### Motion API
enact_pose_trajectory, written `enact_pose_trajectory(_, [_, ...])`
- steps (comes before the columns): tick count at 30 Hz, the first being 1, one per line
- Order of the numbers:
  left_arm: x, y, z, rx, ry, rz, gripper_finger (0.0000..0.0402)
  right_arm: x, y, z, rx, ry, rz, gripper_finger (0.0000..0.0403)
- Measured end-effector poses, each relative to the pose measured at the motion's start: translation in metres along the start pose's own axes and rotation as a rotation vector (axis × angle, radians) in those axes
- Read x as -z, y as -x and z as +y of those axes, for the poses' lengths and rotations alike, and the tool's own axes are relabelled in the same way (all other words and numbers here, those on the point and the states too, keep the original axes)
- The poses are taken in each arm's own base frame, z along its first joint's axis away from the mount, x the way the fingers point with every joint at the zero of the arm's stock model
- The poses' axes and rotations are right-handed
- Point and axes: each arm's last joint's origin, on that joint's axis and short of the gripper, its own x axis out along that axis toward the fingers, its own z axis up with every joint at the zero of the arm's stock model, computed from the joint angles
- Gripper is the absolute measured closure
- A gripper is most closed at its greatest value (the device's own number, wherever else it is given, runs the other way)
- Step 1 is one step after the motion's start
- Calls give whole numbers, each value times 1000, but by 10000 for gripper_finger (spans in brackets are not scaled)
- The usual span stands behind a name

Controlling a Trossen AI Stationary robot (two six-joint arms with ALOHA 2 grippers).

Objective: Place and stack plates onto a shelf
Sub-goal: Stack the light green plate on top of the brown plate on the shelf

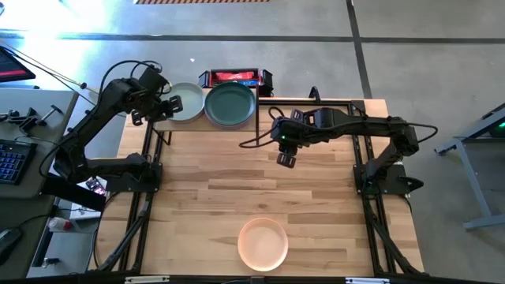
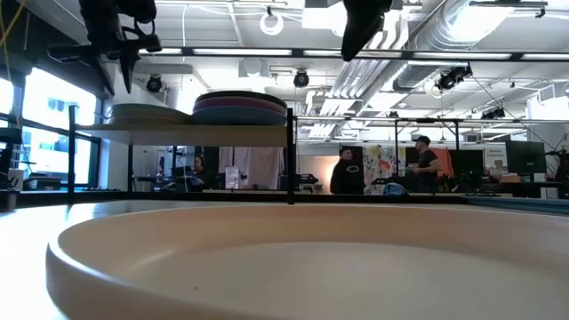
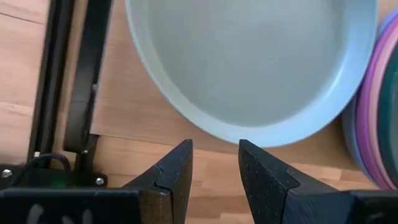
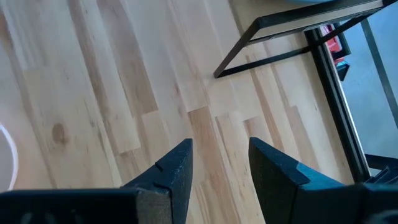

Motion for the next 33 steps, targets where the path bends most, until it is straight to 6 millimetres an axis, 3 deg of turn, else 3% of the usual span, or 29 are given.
enact_pose_trajectory(14, [-1,-11,-6,-59,-35,57,284,4,5,17,-54,51,4,268])
enact_pose_trajectory(27, [-6,-28,-16,-138,-60,87,284,4,5,18,-55,52,4,268])
enact_pose_trajectory(33, [-4,-27,-17,-80,-93,149,284,4,5,18,-55,52,3,268])
